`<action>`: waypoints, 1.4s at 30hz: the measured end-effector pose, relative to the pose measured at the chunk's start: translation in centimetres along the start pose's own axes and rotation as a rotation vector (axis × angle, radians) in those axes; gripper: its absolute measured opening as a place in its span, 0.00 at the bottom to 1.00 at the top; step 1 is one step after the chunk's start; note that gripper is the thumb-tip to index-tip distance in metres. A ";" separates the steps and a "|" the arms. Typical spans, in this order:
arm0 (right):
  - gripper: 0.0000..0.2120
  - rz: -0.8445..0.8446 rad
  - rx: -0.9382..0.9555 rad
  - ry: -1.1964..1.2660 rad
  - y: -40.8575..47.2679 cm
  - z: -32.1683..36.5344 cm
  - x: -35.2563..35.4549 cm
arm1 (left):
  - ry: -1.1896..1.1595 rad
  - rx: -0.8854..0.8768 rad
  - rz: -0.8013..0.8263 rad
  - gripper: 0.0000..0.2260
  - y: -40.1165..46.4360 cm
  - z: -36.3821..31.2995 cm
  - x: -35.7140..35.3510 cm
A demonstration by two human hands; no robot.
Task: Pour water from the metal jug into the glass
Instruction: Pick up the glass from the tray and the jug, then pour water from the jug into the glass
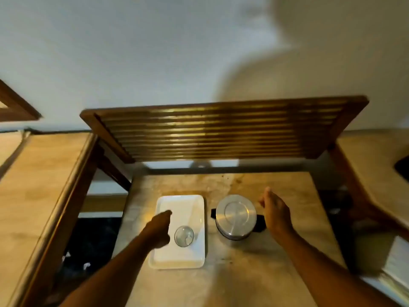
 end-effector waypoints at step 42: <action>0.15 -0.017 0.878 -0.512 -12.2 64.7 5.4 | -1.042 -0.666 -0.601 0.27 -24.0 -17.3 45.8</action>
Point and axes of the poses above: each hand's wrist, its own y-axis towards the middle knuckle, its own x-axis out of the back of the hand, z = x × y, the point moved 7 cm from there along y, towards the middle knuckle, and after that the axes turned 5 degrees about y, right-handed, at the moved point
